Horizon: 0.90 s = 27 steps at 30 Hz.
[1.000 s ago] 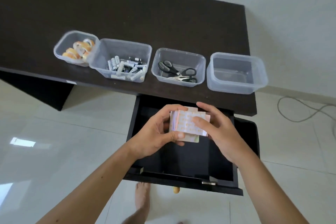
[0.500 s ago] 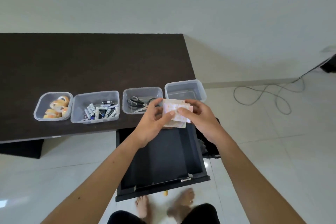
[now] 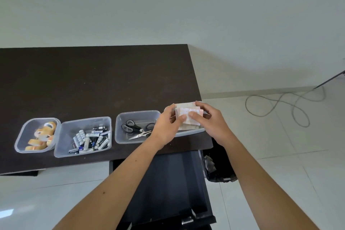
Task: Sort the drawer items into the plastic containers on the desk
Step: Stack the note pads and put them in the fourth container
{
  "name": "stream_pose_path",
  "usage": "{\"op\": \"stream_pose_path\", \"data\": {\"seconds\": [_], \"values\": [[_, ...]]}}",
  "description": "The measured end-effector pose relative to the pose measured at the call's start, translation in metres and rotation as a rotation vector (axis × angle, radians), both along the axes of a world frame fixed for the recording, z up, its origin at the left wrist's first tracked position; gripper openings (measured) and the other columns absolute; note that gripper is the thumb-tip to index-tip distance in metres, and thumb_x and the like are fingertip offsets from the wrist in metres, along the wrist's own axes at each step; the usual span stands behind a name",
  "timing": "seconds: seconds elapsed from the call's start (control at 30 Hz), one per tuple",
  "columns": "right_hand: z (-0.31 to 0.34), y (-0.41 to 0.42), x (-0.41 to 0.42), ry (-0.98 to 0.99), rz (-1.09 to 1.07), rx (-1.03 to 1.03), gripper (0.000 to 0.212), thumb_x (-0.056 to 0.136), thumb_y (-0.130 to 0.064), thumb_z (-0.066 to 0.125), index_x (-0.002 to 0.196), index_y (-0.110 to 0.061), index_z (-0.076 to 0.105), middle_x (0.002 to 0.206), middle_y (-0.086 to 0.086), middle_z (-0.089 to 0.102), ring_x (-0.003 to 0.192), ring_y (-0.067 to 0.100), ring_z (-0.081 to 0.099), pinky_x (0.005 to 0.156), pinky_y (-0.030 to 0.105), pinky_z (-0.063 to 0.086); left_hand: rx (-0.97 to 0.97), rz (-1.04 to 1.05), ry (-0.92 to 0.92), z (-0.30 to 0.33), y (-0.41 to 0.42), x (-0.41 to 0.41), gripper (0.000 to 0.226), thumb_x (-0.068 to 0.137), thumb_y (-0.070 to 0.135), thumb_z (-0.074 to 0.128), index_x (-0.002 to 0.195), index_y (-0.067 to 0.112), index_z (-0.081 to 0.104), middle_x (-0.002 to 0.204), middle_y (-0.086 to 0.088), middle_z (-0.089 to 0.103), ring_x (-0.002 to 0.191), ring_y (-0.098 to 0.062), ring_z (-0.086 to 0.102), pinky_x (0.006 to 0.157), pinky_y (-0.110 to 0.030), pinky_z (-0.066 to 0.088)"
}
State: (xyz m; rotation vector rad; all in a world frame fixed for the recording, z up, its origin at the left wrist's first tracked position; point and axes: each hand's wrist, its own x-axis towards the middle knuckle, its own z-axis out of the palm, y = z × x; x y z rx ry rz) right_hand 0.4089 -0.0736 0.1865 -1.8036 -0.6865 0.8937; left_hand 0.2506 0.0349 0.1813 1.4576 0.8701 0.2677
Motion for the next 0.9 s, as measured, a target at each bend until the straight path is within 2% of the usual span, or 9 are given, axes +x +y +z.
{"op": "stream_pose_path", "data": {"seconds": [0.1,0.2,0.3,0.37,0.53,0.6,0.7,0.8,0.9], "values": [[-0.022,0.006,0.02,0.015,0.048,-0.05,0.039,0.096,-0.028,0.079,0.132,-0.027,0.066,0.128,-0.004,0.071,0.115,0.015,0.071,0.094,0.03,0.062,-0.028,0.013,0.1,-0.023,0.004,0.021,0.047,0.101,0.026,0.068,0.144,0.02,0.05,0.134,0.006,0.067,0.122,-0.012,0.066,0.105,-0.037,0.056],[-0.041,0.014,0.033,0.033,0.113,-0.126,0.046,0.094,-0.028,0.081,0.137,-0.021,0.065,0.124,-0.005,0.073,0.115,0.015,0.071,0.091,0.028,0.06,-0.011,0.041,0.205,-0.047,0.005,0.033,0.037,0.096,0.033,0.067,0.13,0.024,0.057,0.12,0.01,0.071,0.114,-0.013,0.069,0.104,-0.042,0.056],[-0.052,0.026,0.043,-0.013,0.15,-0.175,0.055,0.09,-0.028,0.085,0.14,-0.019,0.064,0.126,-0.006,0.071,0.113,0.013,0.07,0.087,0.023,0.057,-0.019,0.055,0.286,-0.064,0.011,0.044,0.031,0.095,0.029,0.064,0.126,0.024,0.061,0.113,0.001,0.073,0.104,-0.021,0.071,0.096,-0.05,0.06],[-0.056,0.034,0.045,-0.029,0.165,-0.207,0.055,0.09,-0.027,0.085,0.14,-0.018,0.063,0.128,-0.003,0.07,0.112,0.014,0.069,0.082,0.024,0.06,-0.024,0.096,0.337,-0.065,0.015,0.052,0.019,0.097,0.023,0.063,0.116,0.02,0.062,0.108,-0.006,0.072,0.094,-0.024,0.067,0.088,-0.048,0.059],[-0.058,0.046,0.048,-0.16,0.222,-0.346,0.043,0.097,-0.037,0.075,0.134,-0.019,0.064,0.123,-0.001,0.07,0.109,0.02,0.068,0.091,0.038,0.06,0.01,0.218,0.412,-0.057,0.016,0.067,0.009,0.102,0.014,0.061,0.098,0.007,0.063,0.083,-0.001,0.06,0.071,-0.02,0.051,0.068,-0.033,0.046],[-0.058,0.049,0.046,-0.195,0.248,-0.389,0.033,0.099,-0.039,0.071,0.123,-0.016,0.068,0.111,0.003,0.073,0.1,0.023,0.07,0.083,0.037,0.06,0.015,0.24,0.442,-0.058,0.017,0.069,0.009,0.103,0.014,0.06,0.1,0.006,0.064,0.087,-0.002,0.062,0.073,-0.021,0.054,0.067,-0.032,0.047],[-0.06,0.053,0.038,-0.269,0.206,-0.4,0.034,0.1,-0.04,0.071,0.119,-0.013,0.07,0.101,0.002,0.072,0.087,0.018,0.066,0.068,0.024,0.049,0.031,0.247,0.477,-0.057,0.016,0.073,0.013,0.105,0.015,0.058,0.112,0.009,0.066,0.106,-0.01,0.071,0.081,-0.023,0.061,0.059,-0.027,0.047],[-0.061,0.053,0.03,-0.333,0.113,-0.389,0.037,0.097,-0.041,0.073,0.123,-0.014,0.07,0.105,0.002,0.075,0.091,0.018,0.068,0.077,0.028,0.054,0.054,0.253,0.492,-0.055,0.014,0.074,0.018,0.106,0.015,0.055,0.12,0.01,0.066,0.112,-0.012,0.071,0.074,-0.017,0.059,0.052,-0.024,0.039],[-0.059,0.05,0.025,-0.36,0.053,-0.346,0.039,0.094,-0.042,0.077,0.122,-0.016,0.07,0.105,0.0,0.075,0.094,0.019,0.07,0.081,0.03,0.056,0.061,0.246,0.467,-0.055,0.014,0.071,0.021,0.104,0.015,0.058,0.124,0.014,0.066,0.114,-0.007,0.072,0.087,-0.019,0.066,0.056,-0.022,0.043]]}}
